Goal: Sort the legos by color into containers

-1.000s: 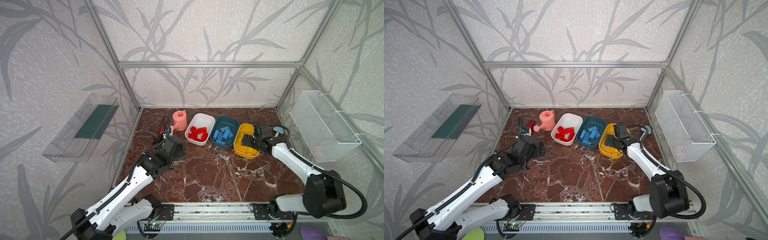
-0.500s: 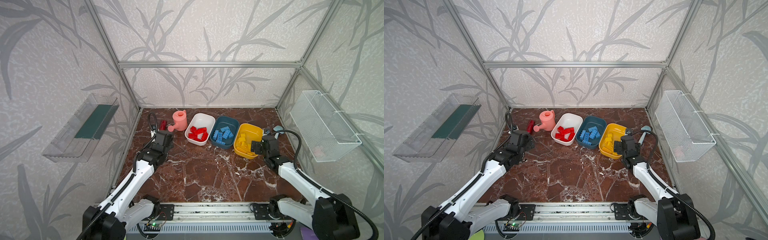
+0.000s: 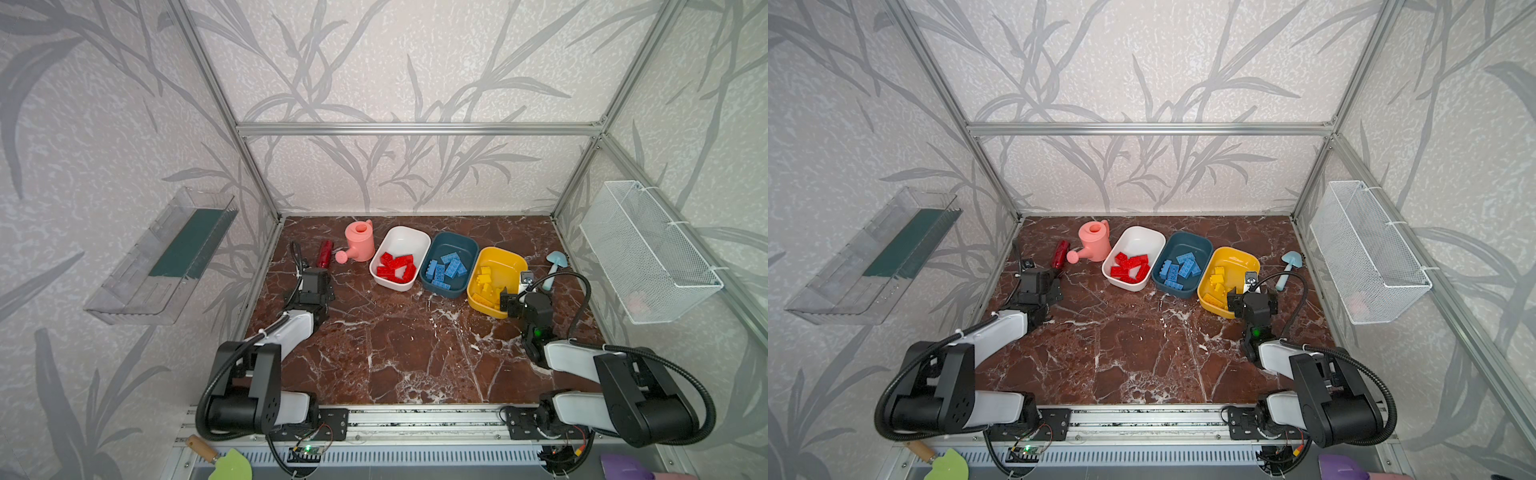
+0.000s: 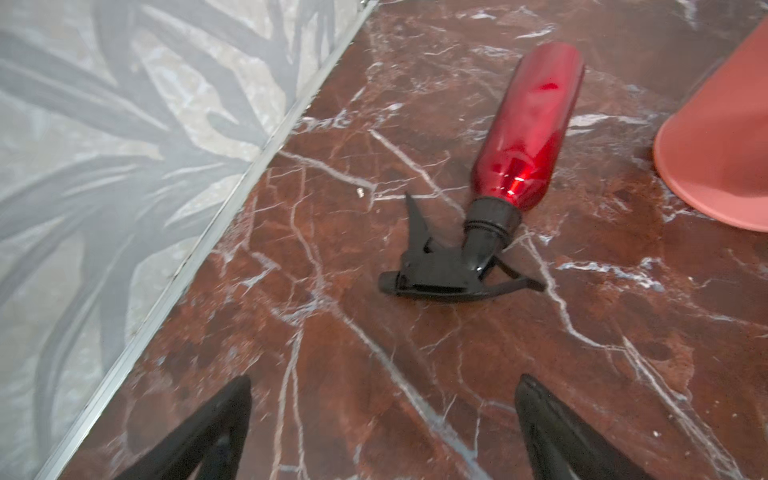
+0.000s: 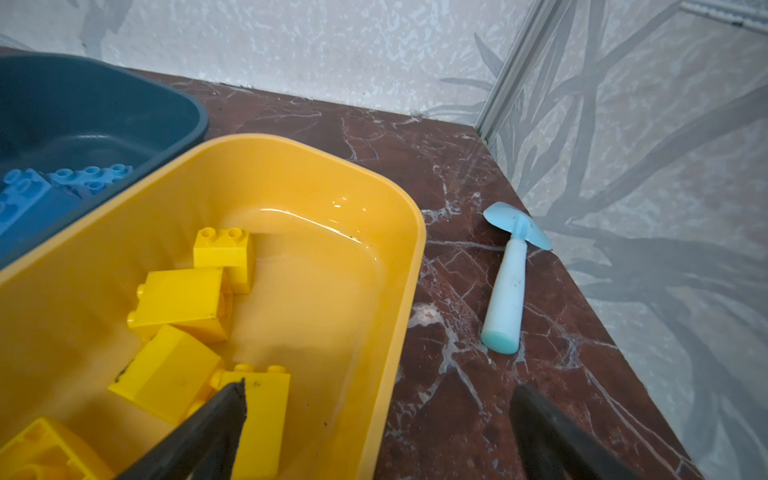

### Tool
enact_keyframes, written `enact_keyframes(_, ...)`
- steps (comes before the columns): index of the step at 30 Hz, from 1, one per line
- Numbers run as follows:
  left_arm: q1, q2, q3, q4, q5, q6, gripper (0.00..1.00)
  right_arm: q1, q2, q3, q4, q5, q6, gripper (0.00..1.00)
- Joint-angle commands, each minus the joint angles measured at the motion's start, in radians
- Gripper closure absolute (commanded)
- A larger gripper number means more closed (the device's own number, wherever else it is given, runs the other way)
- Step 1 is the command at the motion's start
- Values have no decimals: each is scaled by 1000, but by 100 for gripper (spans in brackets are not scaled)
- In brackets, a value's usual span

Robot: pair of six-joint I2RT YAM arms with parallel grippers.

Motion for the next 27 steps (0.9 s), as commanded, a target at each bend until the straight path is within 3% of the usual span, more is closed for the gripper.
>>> enact_keyframes(1,2,40,-12,220,105,111,2,-13,-5,-9,140,-64,30,1)
enact_keyframes(2,3,57,-7,251,115,128,2,-19,20,-45,236,-115,34,1)
enact_keyframes(7,20,128,13,301,171,160,1,-28,323,-63,609,-160,24,1)
enact_keyframes(10,67,89,-83,444,266,134,1,-24,251,-9,407,-185,15,1)
enact_keyframes(13,54,119,-201,683,273,154,2,-24,294,-3,463,-175,17,1)
enact_keyframes(15,58,114,-160,587,256,142,2,-24,272,-5,431,-165,27,1)
enact_keyframes(24,67,114,-164,598,269,138,1,-18,272,27,375,-161,17,1)
enact_keyframes(27,67,114,-164,598,270,138,1,-18,272,37,359,-213,-1,1)
